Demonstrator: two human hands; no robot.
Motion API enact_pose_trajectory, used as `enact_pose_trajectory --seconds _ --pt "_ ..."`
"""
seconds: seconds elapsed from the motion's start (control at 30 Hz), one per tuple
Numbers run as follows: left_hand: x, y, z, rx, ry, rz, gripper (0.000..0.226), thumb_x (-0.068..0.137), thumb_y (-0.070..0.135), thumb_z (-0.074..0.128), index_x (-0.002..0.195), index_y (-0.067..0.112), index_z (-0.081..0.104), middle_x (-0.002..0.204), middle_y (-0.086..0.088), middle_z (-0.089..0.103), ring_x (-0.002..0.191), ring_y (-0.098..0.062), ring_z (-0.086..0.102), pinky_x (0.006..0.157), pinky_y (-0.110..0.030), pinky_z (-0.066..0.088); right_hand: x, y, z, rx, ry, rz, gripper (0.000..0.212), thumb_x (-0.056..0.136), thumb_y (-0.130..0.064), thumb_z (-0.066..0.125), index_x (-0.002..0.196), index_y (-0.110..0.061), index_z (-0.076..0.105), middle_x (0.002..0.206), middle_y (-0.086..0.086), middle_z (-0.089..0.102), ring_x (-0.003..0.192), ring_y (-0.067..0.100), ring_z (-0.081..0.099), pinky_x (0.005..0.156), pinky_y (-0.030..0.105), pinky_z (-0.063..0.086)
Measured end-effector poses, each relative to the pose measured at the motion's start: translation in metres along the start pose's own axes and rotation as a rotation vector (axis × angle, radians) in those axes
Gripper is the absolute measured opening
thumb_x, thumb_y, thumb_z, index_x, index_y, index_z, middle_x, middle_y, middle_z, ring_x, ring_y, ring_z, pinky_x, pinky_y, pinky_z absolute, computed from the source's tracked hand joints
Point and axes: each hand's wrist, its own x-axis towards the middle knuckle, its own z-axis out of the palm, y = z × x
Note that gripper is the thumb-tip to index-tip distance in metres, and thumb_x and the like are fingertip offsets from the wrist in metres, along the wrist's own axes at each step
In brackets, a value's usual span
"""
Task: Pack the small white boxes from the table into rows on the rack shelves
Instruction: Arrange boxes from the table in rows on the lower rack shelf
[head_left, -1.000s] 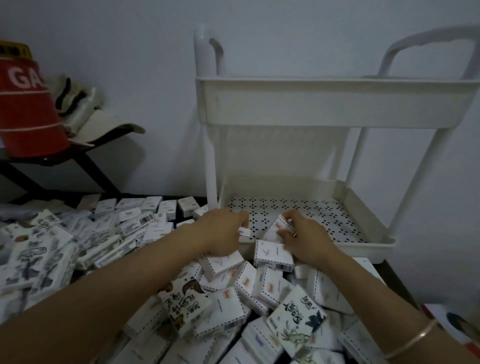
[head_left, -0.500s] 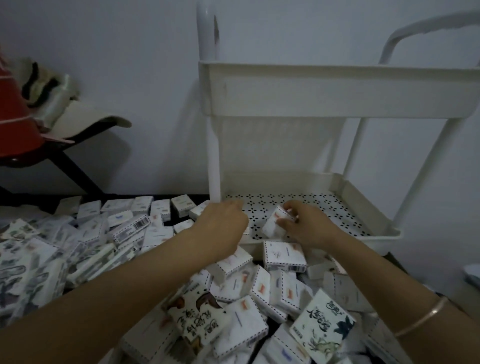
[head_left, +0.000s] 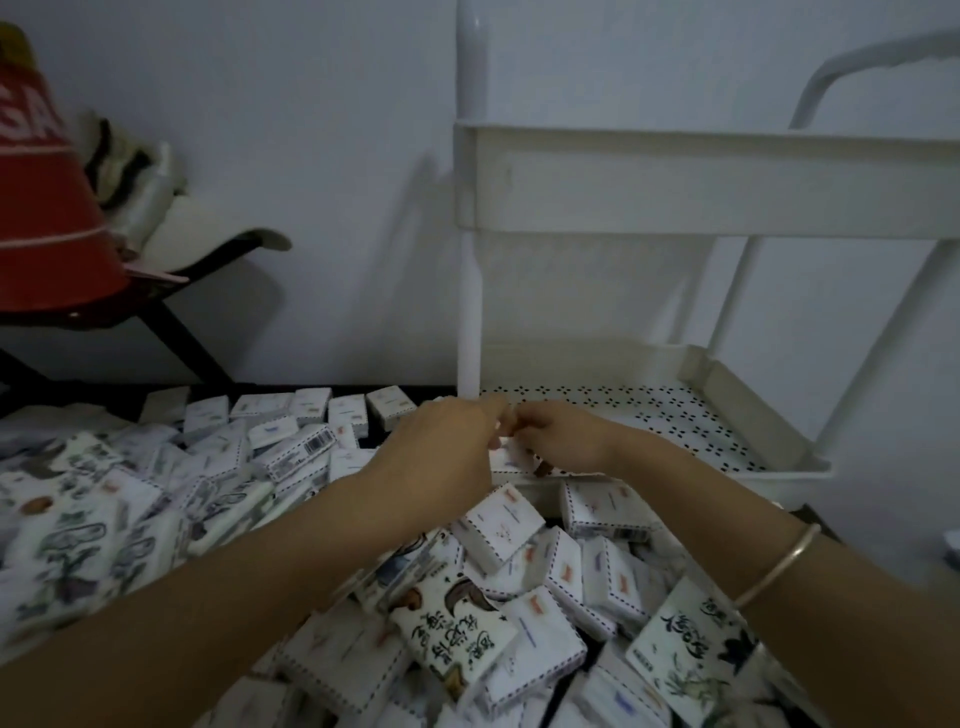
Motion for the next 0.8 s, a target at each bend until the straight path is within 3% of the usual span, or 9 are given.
enact_pose_trajectory --seconds 0.2,0.37,0.47,0.57,0.67,0.73,0.8 --pt "-0.021 -0.006 -0.01 -0.166 0.069 -0.089 0.036 0.088 0.002 0.045 0.105 0.027 0.065 0.092 0.017 0.067 0.088 -0.001 0.063 0.082 -0.033 0.054 -0.008 0.006 0.002 0.093 0.085 0.047 0.034 0.1 -0.006 0.034 0.127 -0.014 0.053 0.125 0.007 0.056 0.106 0.026 0.059 0.091 0.043 0.053" --pt "-0.025 0.008 -0.007 -0.069 0.074 -0.023 0.019 0.095 0.026 0.051 0.104 0.03 0.067 0.094 0.014 0.069 0.088 -0.006 0.062 0.082 -0.034 0.053 -0.032 0.015 -0.007 0.097 0.163 -0.027 0.032 0.1 -0.01 0.042 0.129 -0.019 0.052 0.13 -0.001 0.055 0.113 0.017 0.055 0.094 0.034 0.049" --pt "-0.023 0.016 -0.003 0.051 0.073 0.027 0.021 0.094 0.041 0.052 0.104 0.03 0.067 0.091 0.014 0.068 0.086 -0.006 0.059 0.083 -0.035 0.051 -0.054 0.026 -0.019 -0.004 0.229 -0.067 0.029 0.099 -0.012 0.046 0.124 -0.021 0.055 0.12 -0.008 0.057 0.103 0.012 0.056 0.082 0.023 0.044" --pt "-0.02 0.018 0.001 0.157 0.004 -0.011 0.034 0.087 0.059 0.054 0.102 0.03 0.064 0.089 0.015 0.066 0.083 -0.007 0.057 0.082 -0.031 0.049 -0.078 0.044 -0.029 -0.1 0.334 -0.047 0.018 0.096 -0.015 0.05 0.107 -0.028 0.058 0.104 -0.011 0.059 0.088 0.005 0.056 0.069 0.018 0.041" --pt "-0.019 0.019 0.006 0.189 -0.099 -0.078 0.046 0.079 0.066 0.06 0.106 0.03 0.064 0.098 0.012 0.067 0.091 -0.01 0.059 0.087 -0.032 0.048 -0.095 0.058 -0.033 -0.222 0.362 0.084 0.006 0.095 -0.024 0.053 0.098 -0.026 0.058 0.099 -0.007 0.063 0.084 0.007 0.056 0.07 0.023 0.044" --pt "-0.019 0.021 0.009 0.162 -0.128 -0.095 0.054 0.074 0.065 0.067 0.113 0.029 0.061 0.104 0.009 0.066 0.097 -0.012 0.058 0.088 -0.033 0.048 -0.101 0.064 -0.031 -0.277 0.32 0.182 0.018 0.095 -0.038 0.052 0.098 -0.022 0.061 0.093 -0.006 0.065 0.083 0.011 0.058 0.073 0.028 0.047" --pt "-0.019 0.022 0.011 0.146 -0.119 -0.09 0.064 0.07 0.062 0.073 0.121 0.027 0.056 0.107 0.007 0.065 0.099 -0.013 0.058 0.088 -0.032 0.048 -0.103 0.067 -0.026 -0.308 0.252 0.243 0.04 0.092 -0.057 0.048 0.086 -0.021 0.064 0.072 -0.007 0.062 0.066 0.01 0.057 0.062 0.025 0.043"
